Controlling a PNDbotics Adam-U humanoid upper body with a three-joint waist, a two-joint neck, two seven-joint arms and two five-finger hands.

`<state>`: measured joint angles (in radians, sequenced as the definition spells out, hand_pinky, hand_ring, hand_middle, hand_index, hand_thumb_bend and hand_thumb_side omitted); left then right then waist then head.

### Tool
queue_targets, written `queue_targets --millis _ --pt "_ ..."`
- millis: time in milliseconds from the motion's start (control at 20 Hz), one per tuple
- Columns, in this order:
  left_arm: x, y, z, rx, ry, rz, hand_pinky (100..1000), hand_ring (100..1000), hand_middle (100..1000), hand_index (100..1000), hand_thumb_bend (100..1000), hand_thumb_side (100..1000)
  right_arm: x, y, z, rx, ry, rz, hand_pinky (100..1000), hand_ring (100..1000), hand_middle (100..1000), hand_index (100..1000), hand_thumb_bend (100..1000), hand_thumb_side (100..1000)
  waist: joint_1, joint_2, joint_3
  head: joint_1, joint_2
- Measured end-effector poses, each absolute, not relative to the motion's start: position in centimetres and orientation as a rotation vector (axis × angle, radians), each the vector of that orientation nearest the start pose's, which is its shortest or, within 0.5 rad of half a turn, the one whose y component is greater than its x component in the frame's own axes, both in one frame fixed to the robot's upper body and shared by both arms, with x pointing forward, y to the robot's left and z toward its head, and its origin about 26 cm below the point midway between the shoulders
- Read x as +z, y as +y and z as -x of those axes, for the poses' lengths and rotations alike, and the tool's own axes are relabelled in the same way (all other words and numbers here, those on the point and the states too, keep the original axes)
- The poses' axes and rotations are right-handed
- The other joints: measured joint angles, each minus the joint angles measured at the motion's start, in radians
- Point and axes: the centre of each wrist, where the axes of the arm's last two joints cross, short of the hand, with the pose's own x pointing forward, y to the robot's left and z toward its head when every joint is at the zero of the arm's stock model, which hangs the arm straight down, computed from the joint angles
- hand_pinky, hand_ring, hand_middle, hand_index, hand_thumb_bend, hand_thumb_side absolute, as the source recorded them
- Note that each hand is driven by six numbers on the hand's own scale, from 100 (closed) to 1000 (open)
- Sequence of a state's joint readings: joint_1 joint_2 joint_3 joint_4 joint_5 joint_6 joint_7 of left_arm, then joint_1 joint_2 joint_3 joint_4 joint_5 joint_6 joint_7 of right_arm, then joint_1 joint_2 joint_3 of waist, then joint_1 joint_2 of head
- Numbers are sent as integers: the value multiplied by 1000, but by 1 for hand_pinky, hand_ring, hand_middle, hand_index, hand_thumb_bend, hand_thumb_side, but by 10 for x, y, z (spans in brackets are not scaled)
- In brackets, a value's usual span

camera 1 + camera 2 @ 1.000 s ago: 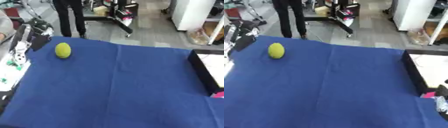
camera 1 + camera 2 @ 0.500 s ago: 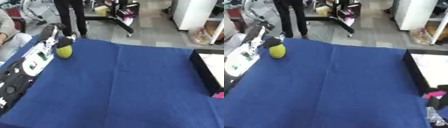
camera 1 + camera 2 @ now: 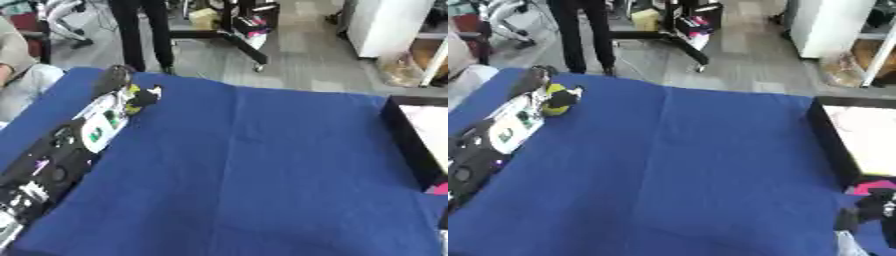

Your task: Pick up the objects with one hand, pass them to the other hand, and then place them into the box on the other side of the table.

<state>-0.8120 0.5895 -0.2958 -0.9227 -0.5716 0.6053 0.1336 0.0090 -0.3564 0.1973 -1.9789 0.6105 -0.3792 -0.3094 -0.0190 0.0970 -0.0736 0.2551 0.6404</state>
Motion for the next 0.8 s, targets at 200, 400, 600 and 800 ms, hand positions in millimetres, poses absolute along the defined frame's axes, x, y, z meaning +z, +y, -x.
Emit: queue_targets --millis 200,400,600,800 --pt "140 354 -463 -700 -901 -1464 859 806 802 873 351 578 97 -243 -255 706 -2369 600 643 530 156 524 100 340 0 6 -1 0 -1" --pt "137 368 -464 -749 -785 -1537 853 803 800 875 376 578 95 -241 -253 699 -2354 579 622 545 242 544 100 353 1 11 -10 0 -1" --pt "135 374 -463 -756 -738 -1515 852 801 797 875 474 604 94 -240 -253 689 -2345 569 622 548 249 545 100 388 1 17 -15 1 -2" --pt "134 379 -462 -731 -750 -1458 849 793 787 862 513 602 94 -238 -253 675 -2344 554 622 547 245 543 100 399 1 26 -25 3 -11"
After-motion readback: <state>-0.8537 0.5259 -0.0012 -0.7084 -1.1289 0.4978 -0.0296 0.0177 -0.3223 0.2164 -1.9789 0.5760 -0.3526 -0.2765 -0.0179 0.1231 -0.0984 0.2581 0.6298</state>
